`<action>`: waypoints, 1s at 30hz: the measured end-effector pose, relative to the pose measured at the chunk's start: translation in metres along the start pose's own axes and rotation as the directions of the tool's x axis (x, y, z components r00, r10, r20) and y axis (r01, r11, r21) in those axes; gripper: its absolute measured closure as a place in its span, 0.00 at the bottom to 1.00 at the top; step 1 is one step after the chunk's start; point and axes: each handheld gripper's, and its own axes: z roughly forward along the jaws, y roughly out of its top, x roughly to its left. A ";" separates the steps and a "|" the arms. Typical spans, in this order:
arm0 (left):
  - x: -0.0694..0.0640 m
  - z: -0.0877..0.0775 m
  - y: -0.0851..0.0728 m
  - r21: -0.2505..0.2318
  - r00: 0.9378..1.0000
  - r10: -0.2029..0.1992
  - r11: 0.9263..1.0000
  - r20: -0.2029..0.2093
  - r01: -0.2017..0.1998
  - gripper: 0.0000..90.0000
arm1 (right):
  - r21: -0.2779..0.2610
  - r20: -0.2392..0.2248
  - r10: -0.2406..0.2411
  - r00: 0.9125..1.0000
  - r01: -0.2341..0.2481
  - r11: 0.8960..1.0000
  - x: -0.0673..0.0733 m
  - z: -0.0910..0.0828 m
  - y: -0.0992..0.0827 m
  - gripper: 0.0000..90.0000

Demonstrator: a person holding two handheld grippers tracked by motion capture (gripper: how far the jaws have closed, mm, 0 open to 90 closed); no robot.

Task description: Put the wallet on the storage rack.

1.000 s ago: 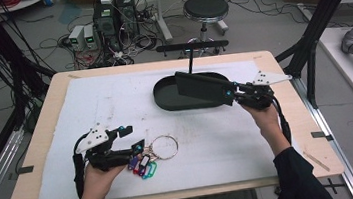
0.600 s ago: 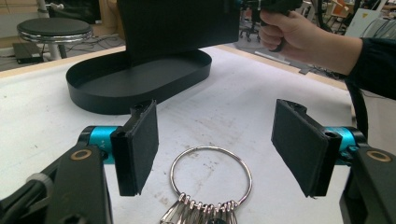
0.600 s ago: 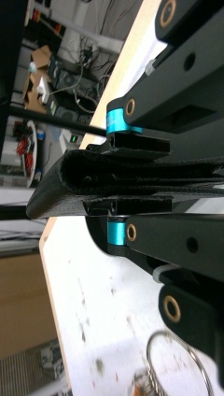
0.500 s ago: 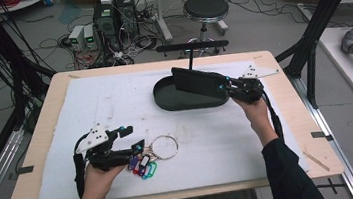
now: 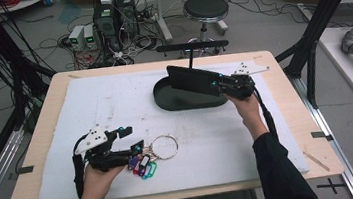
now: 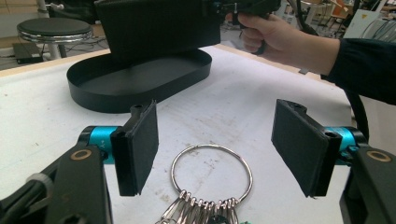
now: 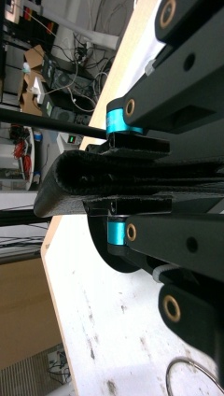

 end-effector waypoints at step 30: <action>-0.001 0.002 -0.004 0.005 1.000 0.013 1.000 0.010 -0.013 0.35 | 0.070 -0.004 0.024 1.000 -0.024 0.997 -0.023 0.027 -0.025 0.83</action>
